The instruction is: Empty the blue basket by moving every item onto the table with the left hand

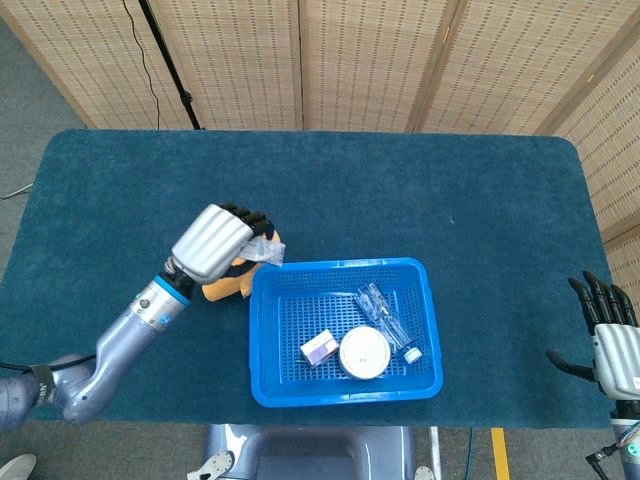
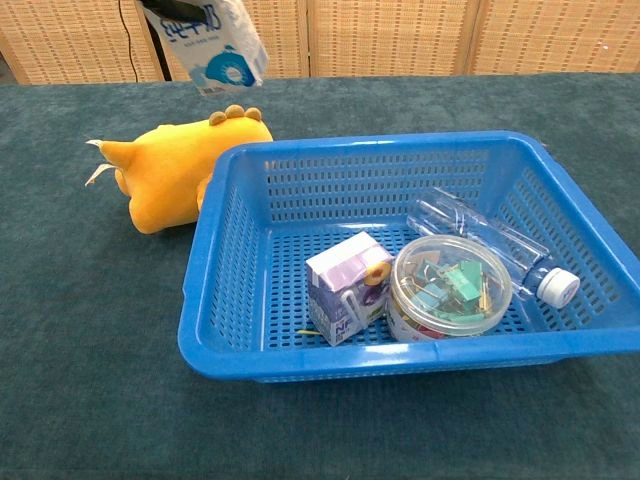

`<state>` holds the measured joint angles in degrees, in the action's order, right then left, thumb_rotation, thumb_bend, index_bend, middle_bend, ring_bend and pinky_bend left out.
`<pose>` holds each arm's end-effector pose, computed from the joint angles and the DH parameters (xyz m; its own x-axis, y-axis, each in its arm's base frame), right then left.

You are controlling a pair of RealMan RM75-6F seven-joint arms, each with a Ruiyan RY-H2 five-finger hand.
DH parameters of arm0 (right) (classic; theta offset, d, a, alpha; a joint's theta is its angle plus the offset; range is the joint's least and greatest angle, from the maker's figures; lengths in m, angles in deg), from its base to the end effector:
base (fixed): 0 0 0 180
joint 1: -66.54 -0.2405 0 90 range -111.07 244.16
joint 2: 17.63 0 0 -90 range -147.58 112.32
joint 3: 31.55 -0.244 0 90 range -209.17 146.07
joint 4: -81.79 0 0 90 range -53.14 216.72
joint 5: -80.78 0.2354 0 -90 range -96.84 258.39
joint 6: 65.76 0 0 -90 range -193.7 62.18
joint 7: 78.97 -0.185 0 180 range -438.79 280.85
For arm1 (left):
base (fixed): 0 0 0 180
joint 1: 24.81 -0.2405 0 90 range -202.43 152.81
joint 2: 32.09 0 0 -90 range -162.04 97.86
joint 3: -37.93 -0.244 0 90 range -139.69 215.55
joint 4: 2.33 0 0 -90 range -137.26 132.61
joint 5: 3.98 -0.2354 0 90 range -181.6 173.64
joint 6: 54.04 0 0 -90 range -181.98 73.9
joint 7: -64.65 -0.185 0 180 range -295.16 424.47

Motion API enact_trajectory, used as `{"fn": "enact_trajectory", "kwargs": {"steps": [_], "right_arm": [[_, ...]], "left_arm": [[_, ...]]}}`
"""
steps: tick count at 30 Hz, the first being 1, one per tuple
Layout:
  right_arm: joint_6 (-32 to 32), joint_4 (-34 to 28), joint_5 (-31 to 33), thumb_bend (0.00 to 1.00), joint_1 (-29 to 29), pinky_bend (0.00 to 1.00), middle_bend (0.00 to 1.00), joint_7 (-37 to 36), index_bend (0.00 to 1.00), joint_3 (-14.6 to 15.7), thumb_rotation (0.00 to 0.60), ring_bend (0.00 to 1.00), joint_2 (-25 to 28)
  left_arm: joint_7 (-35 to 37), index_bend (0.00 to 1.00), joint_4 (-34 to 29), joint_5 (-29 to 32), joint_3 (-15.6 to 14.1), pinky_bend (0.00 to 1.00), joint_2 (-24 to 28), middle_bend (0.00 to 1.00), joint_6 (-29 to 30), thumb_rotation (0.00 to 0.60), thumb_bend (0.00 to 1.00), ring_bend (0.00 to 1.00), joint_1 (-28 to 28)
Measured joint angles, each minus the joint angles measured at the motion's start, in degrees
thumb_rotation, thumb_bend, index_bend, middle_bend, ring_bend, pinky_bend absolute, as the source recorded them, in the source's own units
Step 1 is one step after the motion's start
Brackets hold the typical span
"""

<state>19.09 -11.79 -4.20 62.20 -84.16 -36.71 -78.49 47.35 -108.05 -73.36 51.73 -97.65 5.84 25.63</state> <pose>-0.3114 -0.2297 0.1542 0.3397 0.0335 0.9400 -0.9405 0.0100 0.3395 -0.0237 0.3811 0.0668 0.4397 0.0023 0.8981 0.7286 -0.5856 -0.3552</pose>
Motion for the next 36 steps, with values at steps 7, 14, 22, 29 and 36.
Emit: {"fn": "enact_trajectory", "kwargs": {"steps": [7, 14, 22, 29, 36], "right_arm": [[0.1, -0.5, -0.4, 0.0, -0.1, 0.0, 0.0, 1.7, 0.0, 0.2, 0.6, 0.0, -0.4], [-0.4, -0.7, -0.1, 0.0, -0.4, 0.0, 0.0, 3.0, 0.0, 0.3, 0.6, 0.0, -0.8], [0.2, -0.6, -0.9, 0.0, -0.3, 0.0, 0.0, 2.5, 0.0, 0.4, 0.6, 0.0, -0.6], [2.3, -0.7, -2.7, 0.0, 0.5, 0.0, 0.0, 1.5, 0.0, 0.7, 0.6, 0.0, 0.0], [2.8, -1.4, -3.0, 0.0, 0.7, 0.0, 0.0, 1.4, 0.0, 0.7, 0.6, 0.0, 0.3]], "left_arm": [[14.1, 0.63, 13.4, -0.9, -1.7, 0.53, 1.1, 0.48, 1.0, 0.6, 0.39, 0.52, -6.0], [24.5, 0.57, 29.9, -3.5, -5.3, 0.51, -4.1, 0.42, -1.3, 0.6, 0.39, 0.42, -9.2], [32.1, 0.0, 36.7, -7.6, -9.9, 0.12, -7.5, 0.0, -8.1, 0.6, 0.07, 0.0, -10.5], [31.6, 0.0, 31.6, -9.2, -10.3, 0.0, -4.1, 0.0, -3.8, 0.6, 0.05, 0.0, -12.8], [29.6, 0.0, 22.2, -12.9, -10.9, 0.04, 0.8, 0.0, 3.8, 0.6, 0.05, 0.0, -16.6]]}}
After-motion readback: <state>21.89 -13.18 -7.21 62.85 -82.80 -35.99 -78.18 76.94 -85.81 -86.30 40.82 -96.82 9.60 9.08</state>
